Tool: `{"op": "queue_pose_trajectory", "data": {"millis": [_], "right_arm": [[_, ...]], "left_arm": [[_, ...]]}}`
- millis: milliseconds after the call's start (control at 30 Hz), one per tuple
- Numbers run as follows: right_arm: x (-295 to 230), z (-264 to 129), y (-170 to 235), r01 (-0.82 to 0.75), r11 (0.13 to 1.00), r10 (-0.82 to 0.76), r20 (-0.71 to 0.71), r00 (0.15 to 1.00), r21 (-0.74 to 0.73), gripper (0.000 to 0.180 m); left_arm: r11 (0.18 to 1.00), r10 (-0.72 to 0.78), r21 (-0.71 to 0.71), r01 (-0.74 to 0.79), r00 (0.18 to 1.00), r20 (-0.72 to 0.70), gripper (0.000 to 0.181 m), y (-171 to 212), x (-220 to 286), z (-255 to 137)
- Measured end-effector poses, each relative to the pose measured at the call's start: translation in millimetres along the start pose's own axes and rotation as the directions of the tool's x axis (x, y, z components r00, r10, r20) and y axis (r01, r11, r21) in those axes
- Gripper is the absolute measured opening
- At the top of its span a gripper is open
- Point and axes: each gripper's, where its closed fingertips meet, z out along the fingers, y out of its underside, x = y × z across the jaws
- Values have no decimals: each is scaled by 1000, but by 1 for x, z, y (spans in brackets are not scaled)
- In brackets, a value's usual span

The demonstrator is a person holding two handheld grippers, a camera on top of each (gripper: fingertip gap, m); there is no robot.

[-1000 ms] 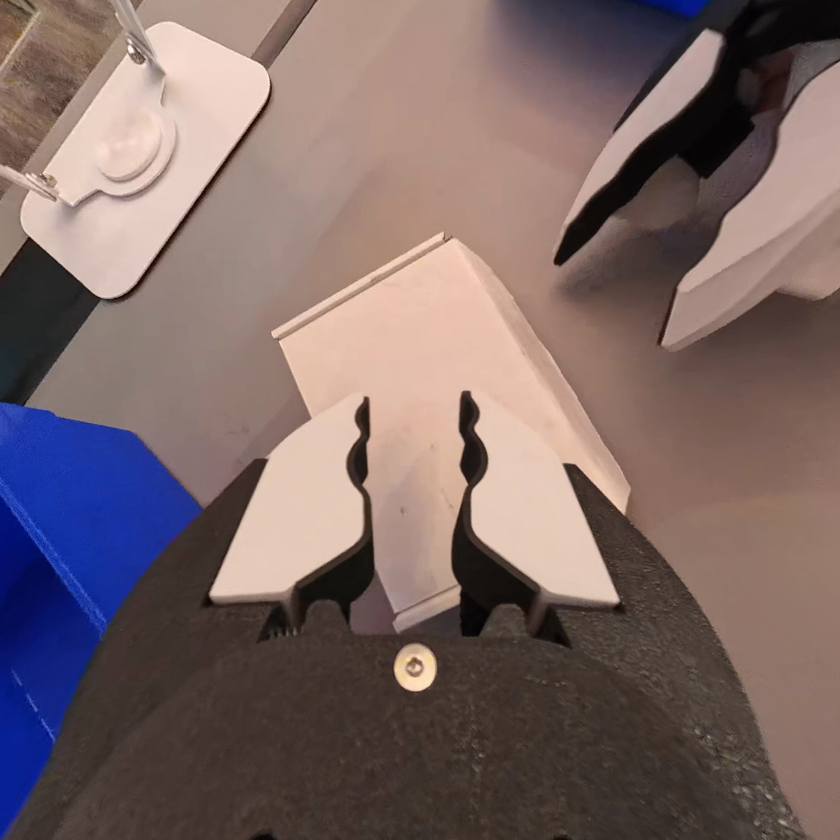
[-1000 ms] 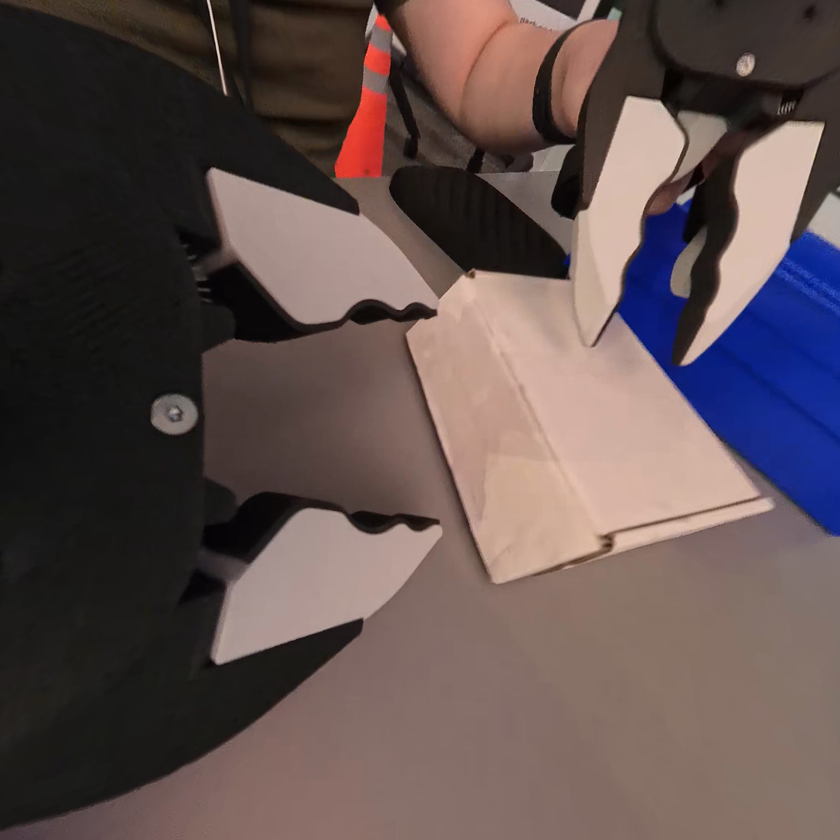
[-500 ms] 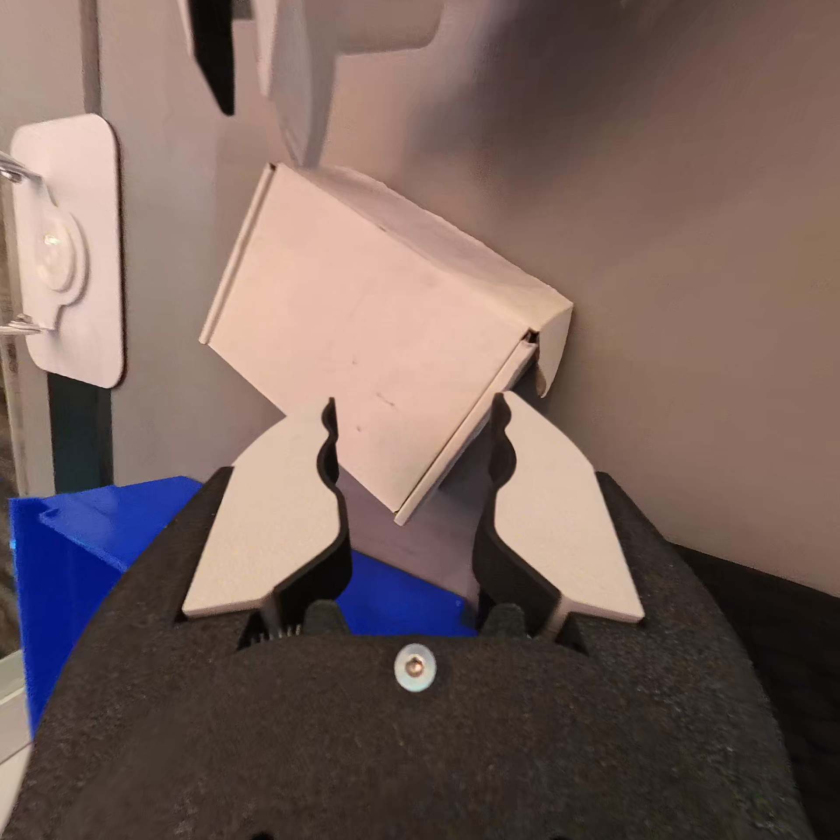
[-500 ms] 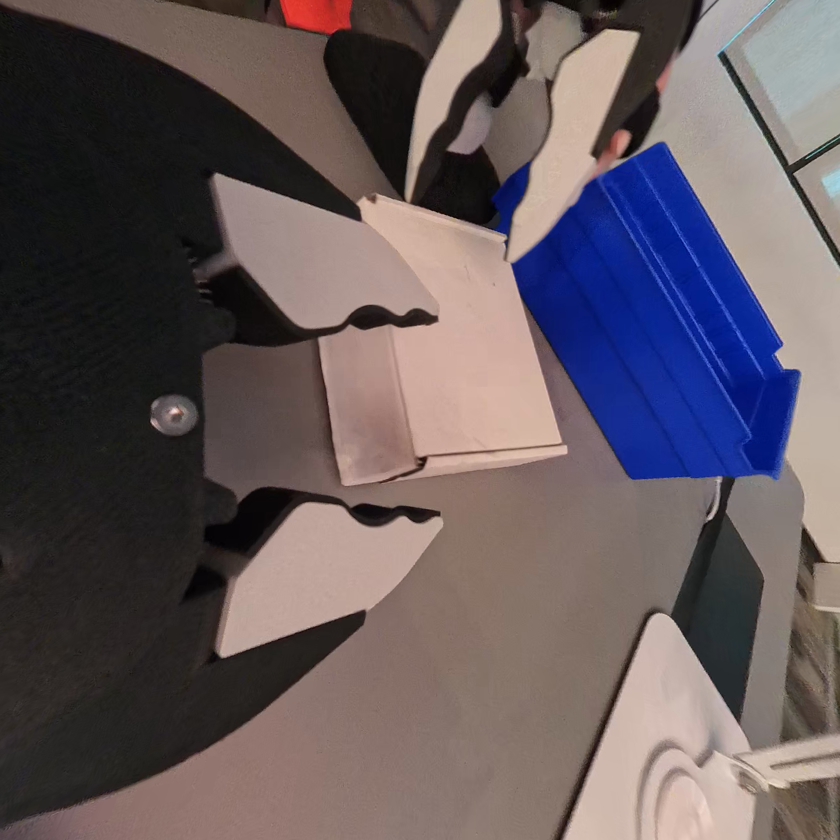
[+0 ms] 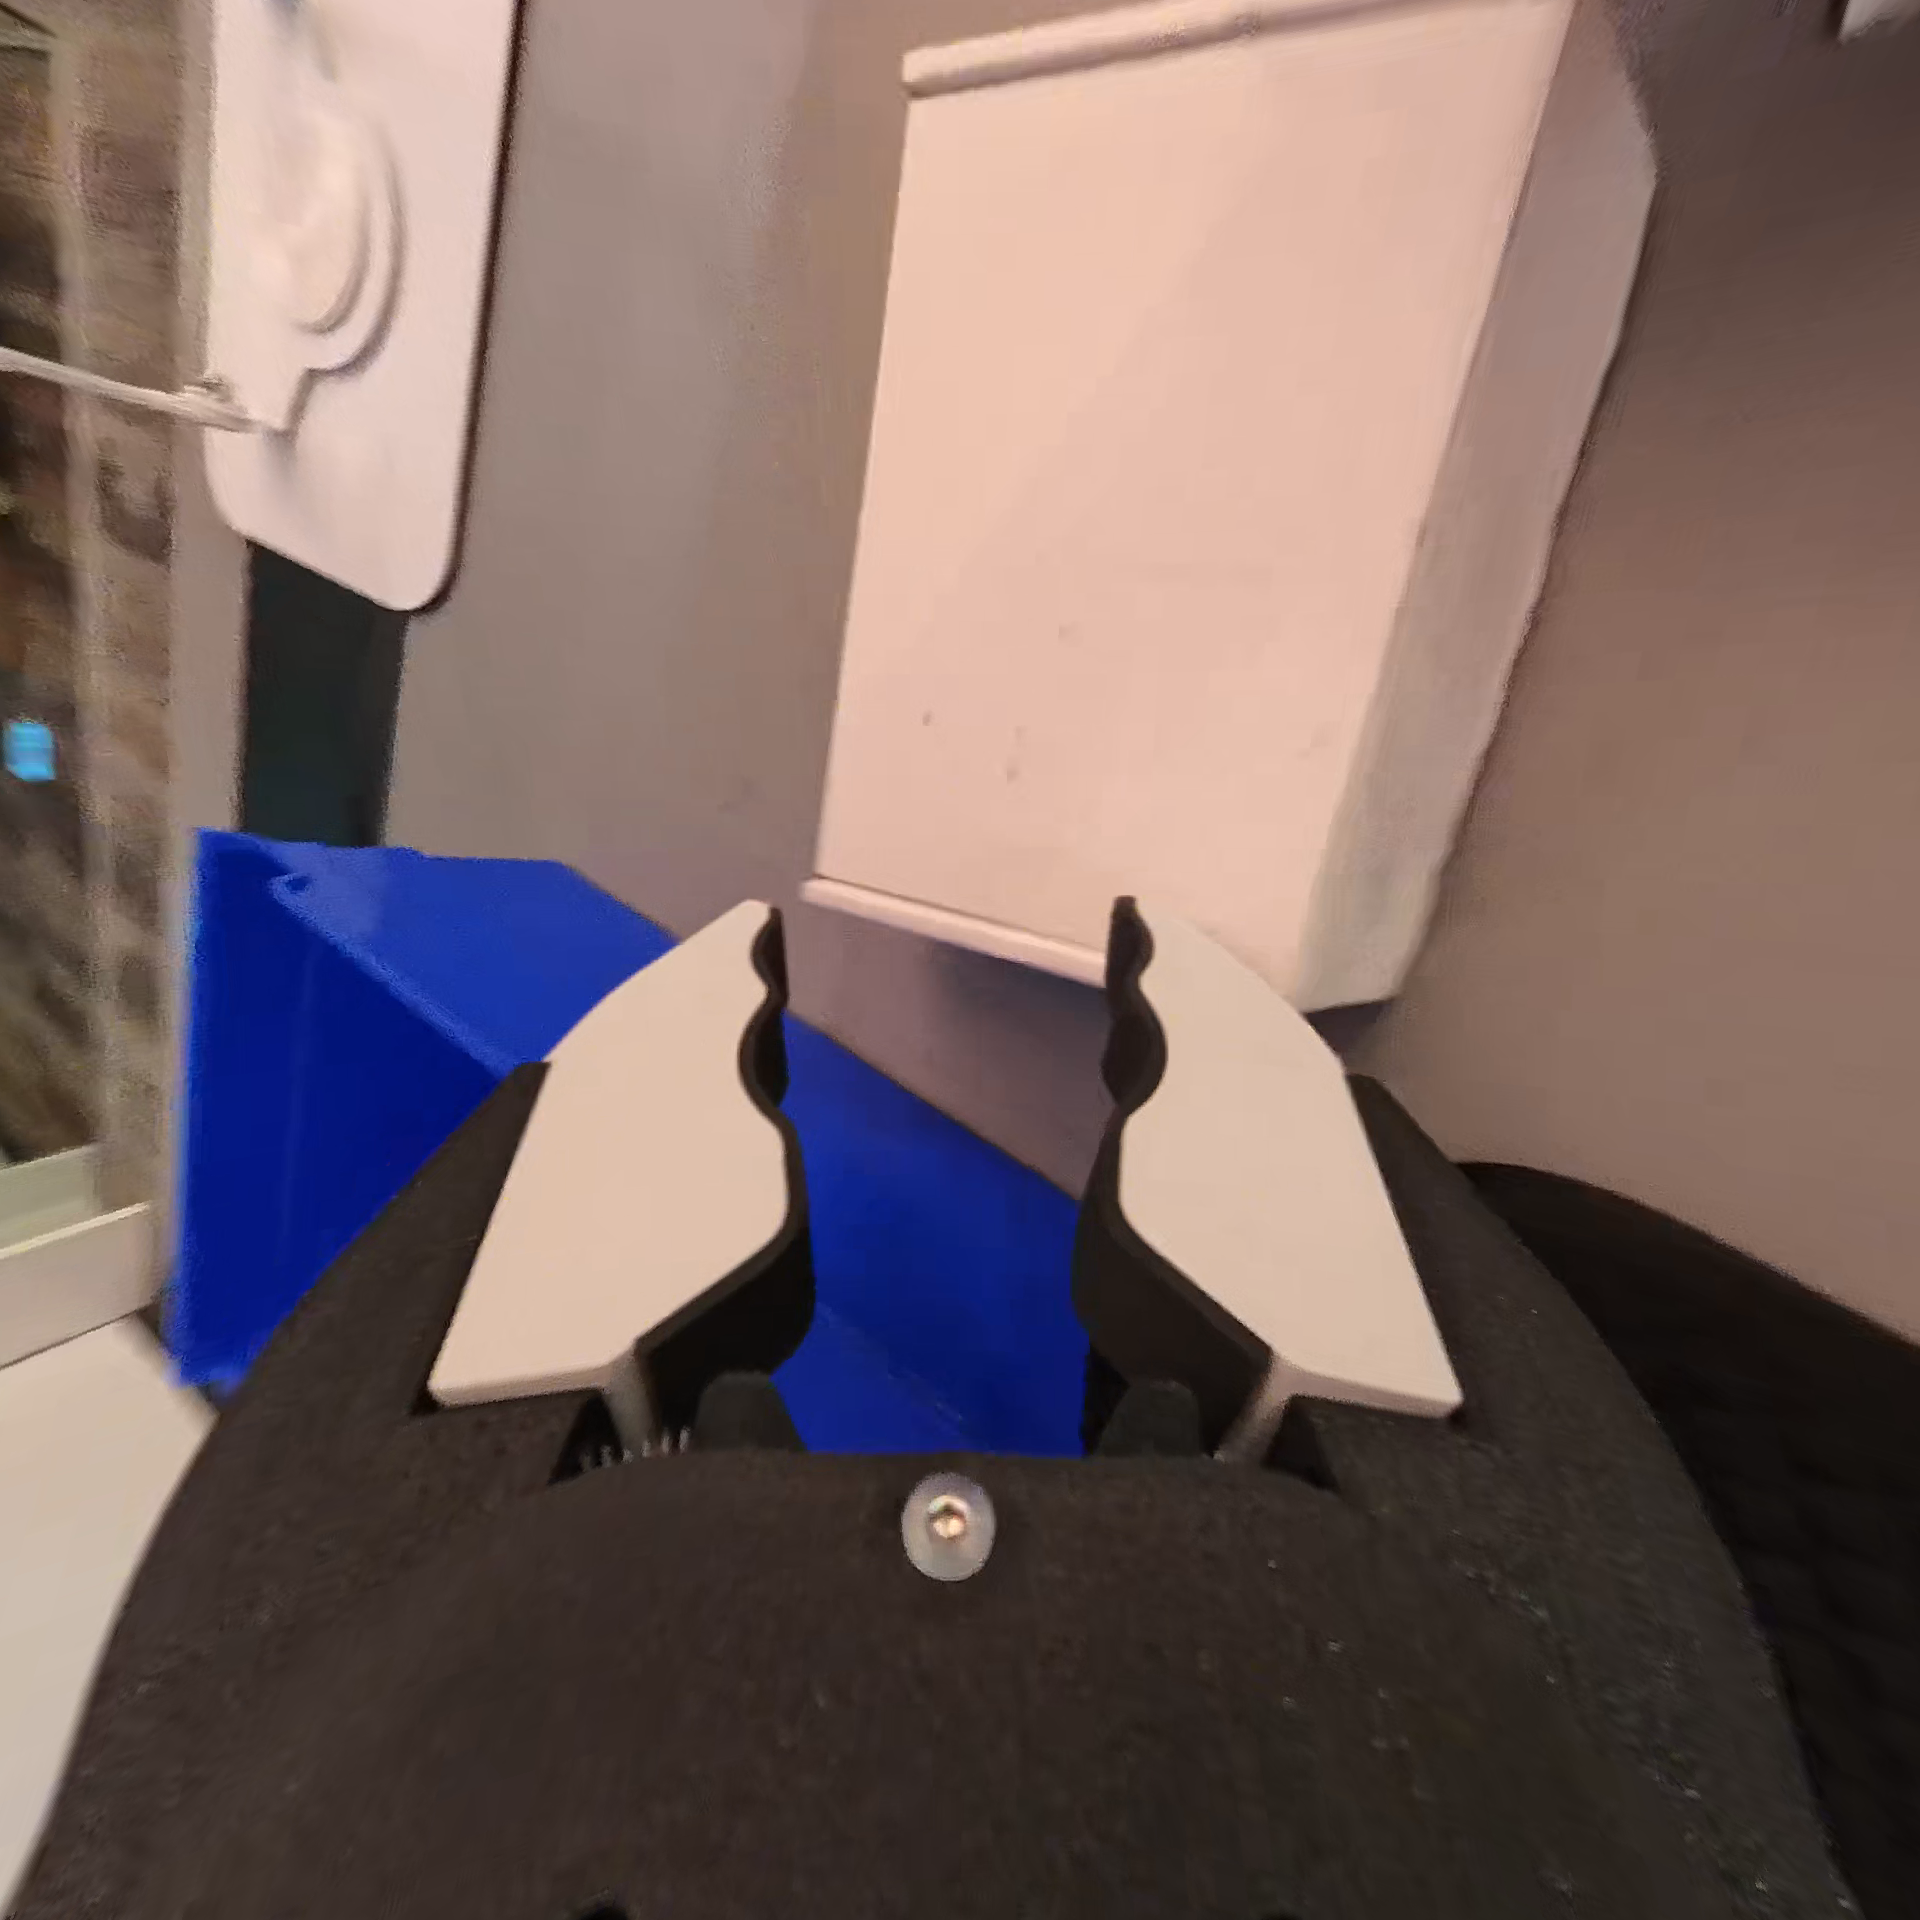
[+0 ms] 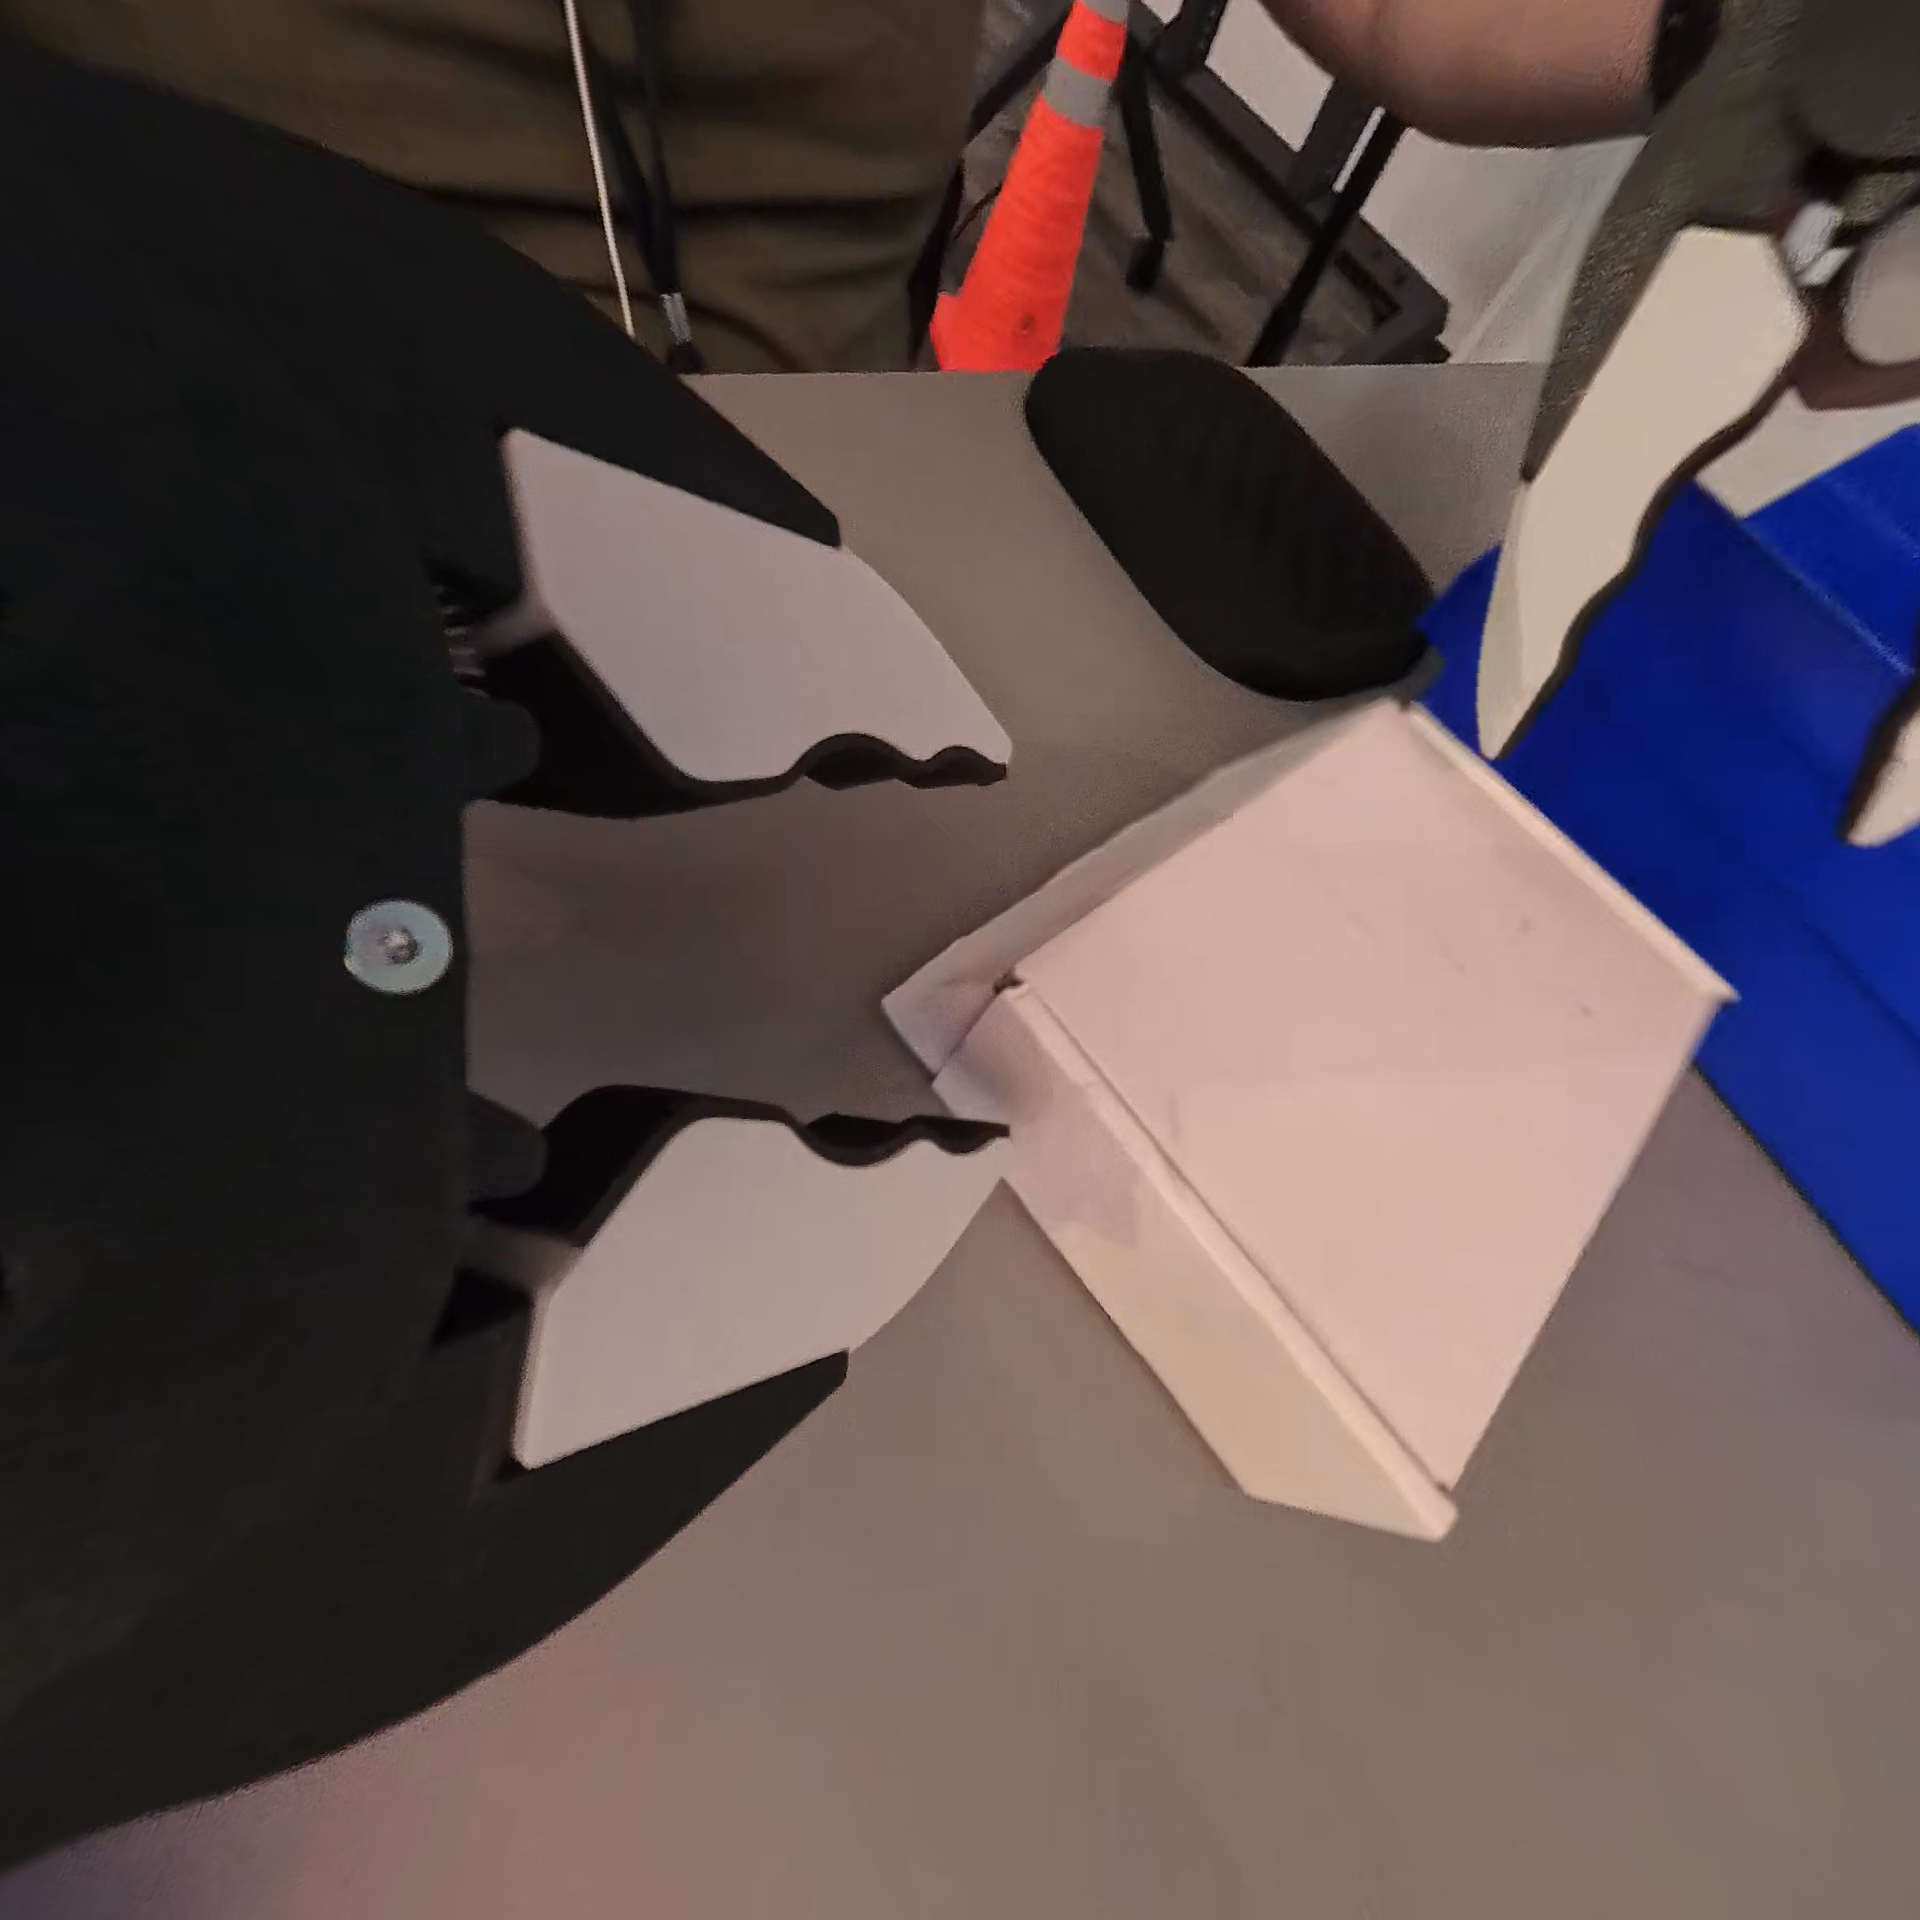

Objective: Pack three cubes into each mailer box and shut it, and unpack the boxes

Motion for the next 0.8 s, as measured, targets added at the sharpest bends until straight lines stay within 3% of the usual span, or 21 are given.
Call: {"op": "queue_pose_trajectory", "data": {"millis": [33, 200, 300, 400, 533, 633, 800], "right_arm": [[-3, -1, 2, 15, 1000, -15, -13, 1000, -4, 62], [2, -13, -34, 189, 967, -162, -158, 974, 173, 62], [21, -14, -65, 332, 910, -251, -305, 919, 248, 61], [43, 0, -74, 387, 912, -318, -364, 875, 133, 58], [46, 26, -62, 395, 917, -397, -260, 880, -64, 49], [41, 26, -55, 364, 923, -384, -278, 881, -122, 32], [24, 17, -35, 276, 939, -334, -351, 875, -203, 13]], "left_arm": [[999, -25, 30, 27, 999, -46, 67, -5, 4, -1], [975, -70, 198, 97, 988, -137, 70, -32, 30, -19], [967, -14, 250, 41, 994, -107, 72, -38, 61, -22], [971, 51, 231, -54, 999, 17, 72, -35, 84, -13], [972, 66, 215, -100, 985, 160, 78, -37, 94, -2], [969, 51, 224, -100, 975, 218, 83, -39, 93, 3], [952, 166, 188, -242, 923, 348, 86, -43, 88, 3]]}}
